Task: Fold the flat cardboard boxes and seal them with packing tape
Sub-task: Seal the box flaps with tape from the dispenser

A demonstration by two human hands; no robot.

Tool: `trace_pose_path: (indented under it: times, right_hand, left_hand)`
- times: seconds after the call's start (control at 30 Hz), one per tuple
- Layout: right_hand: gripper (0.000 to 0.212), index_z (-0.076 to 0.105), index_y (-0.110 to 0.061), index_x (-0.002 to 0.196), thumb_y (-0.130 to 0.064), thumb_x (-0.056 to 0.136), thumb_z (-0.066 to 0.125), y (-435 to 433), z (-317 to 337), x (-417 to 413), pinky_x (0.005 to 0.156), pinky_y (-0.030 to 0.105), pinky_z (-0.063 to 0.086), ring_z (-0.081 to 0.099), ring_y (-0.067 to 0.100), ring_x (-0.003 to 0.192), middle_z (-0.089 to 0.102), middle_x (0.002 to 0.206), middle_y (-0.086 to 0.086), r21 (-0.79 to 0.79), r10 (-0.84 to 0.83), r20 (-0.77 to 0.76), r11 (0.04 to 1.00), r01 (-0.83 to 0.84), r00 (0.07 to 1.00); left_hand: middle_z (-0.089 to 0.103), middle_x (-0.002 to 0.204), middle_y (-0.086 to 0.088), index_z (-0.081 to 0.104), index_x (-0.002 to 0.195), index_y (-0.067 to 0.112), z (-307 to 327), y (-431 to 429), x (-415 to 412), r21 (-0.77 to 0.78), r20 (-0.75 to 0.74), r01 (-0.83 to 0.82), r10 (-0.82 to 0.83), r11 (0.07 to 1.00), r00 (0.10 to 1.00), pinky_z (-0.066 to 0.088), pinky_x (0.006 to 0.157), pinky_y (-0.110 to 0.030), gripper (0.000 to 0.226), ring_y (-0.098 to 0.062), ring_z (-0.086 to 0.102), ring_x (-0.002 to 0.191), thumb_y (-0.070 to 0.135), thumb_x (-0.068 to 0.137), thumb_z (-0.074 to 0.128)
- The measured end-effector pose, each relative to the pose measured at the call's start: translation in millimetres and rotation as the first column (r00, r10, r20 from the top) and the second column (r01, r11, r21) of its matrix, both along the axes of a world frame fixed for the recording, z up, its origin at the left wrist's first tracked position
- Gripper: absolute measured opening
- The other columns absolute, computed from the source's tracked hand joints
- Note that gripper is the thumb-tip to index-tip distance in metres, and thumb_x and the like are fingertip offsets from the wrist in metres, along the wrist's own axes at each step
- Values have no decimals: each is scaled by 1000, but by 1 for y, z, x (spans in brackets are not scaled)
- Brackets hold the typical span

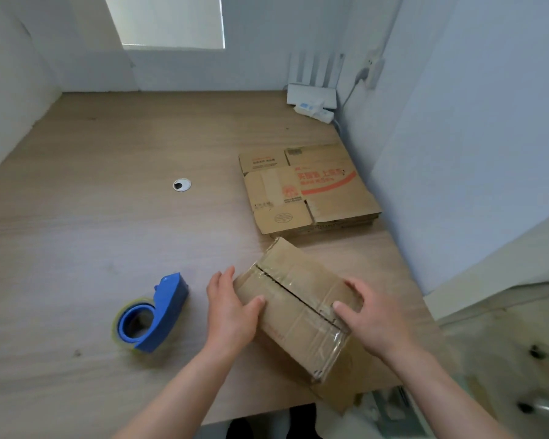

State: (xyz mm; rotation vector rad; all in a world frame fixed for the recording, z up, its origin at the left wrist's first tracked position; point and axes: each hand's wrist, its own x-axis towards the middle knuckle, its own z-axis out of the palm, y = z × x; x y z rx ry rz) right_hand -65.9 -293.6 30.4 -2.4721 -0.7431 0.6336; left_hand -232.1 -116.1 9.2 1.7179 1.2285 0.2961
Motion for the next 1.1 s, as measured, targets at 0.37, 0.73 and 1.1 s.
trace_pose_path:
  times: [0.37, 0.73, 1.1]
  right_hand:
    - [102, 3, -40, 158, -70, 73, 52, 51, -10, -3, 122, 40, 15, 2, 21, 155, 2, 168, 0, -10, 526, 334, 832, -555, 782]
    - [73, 44, -37, 148, -70, 83, 41, 56, -36, -7, 119, 52, 25, 5, 14, 153, 16, 165, -8, 1, 679, 261, 711, -703, 686]
    - [60, 58, -35, 137, -66, 86, 46, 63, -21, -10, 115, 53, 32, 29, 10, 146, 39, 155, -11, 69, 570, 289, 789, -611, 769]
  left_hand:
    - [44, 142, 8, 41, 147, 19, -11, 28, 1, 115, 125, -167, 152, 979, 980, 42, 103, -30, 75, -10, 46, 127, 27, 83, 80]
    - [54, 131, -3, 55, 120, 14, -80, 63, -104, 403, -629, 89, 205, 911, 749, 45, 97, -41, 55, -26, 43, 124, 48, 81, 72]
    - [67, 104, -9, 52, 103, 18, -72, 97, -103, 404, -464, -15, 219, 915, 858, 45, 71, -39, 21, -36, 60, 96, 20, 87, 66]
